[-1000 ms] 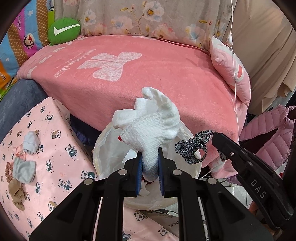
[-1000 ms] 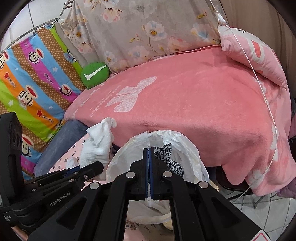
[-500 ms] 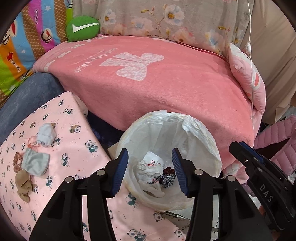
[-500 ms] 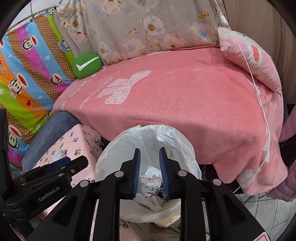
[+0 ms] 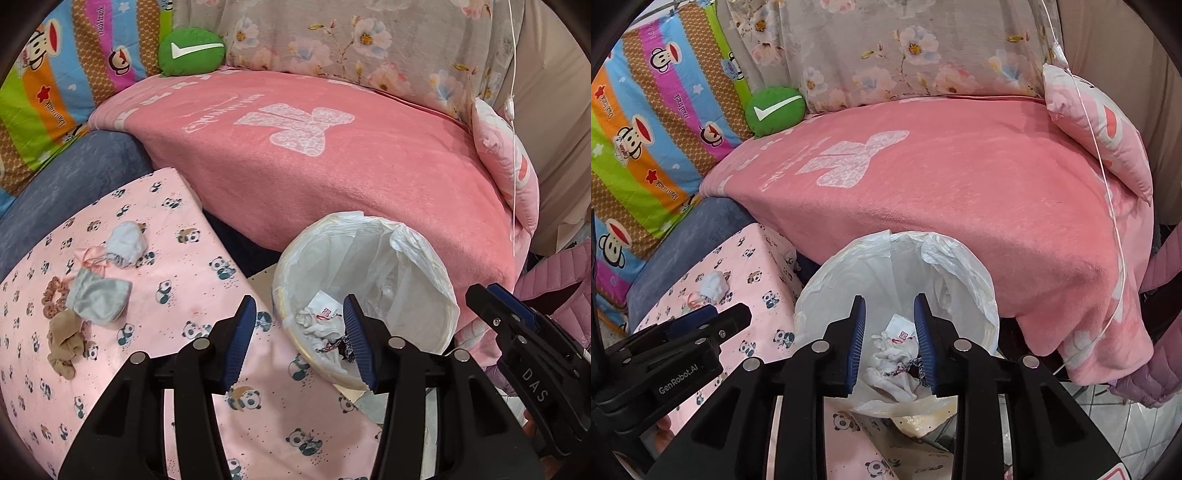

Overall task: Collect trash
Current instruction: 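Withdraw both open grippers from the bin back over the table, then lower the left gripper onto the knotted khaki sock and grasp it, then grasp the grey-blue cloth pouch with the right gripper while the left gripper holds the khaki sock, then carry khaki sock and grey-blue pouch over the bin and open both grippers, then withdraw both open grippers from the bin back over the table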

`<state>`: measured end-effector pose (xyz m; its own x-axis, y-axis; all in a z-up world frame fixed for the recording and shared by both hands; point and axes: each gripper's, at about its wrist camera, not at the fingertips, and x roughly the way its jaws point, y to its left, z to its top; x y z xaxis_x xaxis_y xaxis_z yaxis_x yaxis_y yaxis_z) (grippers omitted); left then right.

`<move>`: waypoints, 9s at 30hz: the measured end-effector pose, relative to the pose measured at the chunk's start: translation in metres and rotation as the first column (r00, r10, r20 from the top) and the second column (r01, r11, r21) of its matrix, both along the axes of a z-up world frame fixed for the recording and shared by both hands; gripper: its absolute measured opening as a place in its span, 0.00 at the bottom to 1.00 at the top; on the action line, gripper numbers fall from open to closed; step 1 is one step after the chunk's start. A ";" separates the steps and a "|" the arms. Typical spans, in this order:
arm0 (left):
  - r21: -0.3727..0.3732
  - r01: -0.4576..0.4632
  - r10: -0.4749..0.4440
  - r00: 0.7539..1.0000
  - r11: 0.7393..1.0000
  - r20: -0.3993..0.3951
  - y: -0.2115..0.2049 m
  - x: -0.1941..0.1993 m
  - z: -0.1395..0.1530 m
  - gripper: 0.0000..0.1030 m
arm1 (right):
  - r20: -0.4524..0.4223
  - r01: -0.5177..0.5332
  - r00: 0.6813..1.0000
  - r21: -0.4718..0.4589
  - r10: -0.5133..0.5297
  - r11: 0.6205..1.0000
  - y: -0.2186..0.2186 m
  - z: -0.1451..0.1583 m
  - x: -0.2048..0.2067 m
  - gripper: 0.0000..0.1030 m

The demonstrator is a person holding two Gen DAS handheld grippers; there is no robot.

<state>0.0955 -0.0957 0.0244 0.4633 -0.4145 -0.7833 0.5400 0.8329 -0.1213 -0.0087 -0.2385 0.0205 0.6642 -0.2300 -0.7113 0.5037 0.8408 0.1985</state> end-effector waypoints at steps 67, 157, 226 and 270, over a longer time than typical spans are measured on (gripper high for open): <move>0.012 -0.459 0.456 0.879 0.888 -0.136 0.254 0.061 -0.064 0.72 | -0.105 -0.341 0.937 -0.050 0.335 0.939 0.208 -0.017 0.081 0.46; -0.080 -0.080 0.080 0.997 0.994 -0.004 0.084 -0.001 0.029 0.39 | 0.201 -0.189 0.964 0.071 0.172 0.979 0.086 0.052 0.023 0.04; 0.049 0.010 -0.011 1.000 0.999 0.001 -0.035 0.005 -0.009 0.69 | 0.001 -0.005 1.000 0.047 0.005 0.999 -0.022 -0.014 0.015 0.25; 0.036 -0.387 0.388 0.921 0.921 -0.037 0.190 0.042 -0.032 0.69 | -0.083 -0.300 0.951 -0.018 0.297 0.954 0.166 -0.017 0.079 0.42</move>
<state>0.1370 0.0940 -0.0071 0.5493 -0.1869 -0.8145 0.1690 0.9794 -0.1108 0.0707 -0.0729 0.0039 0.6484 -0.0520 -0.7595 0.2416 0.9601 0.1406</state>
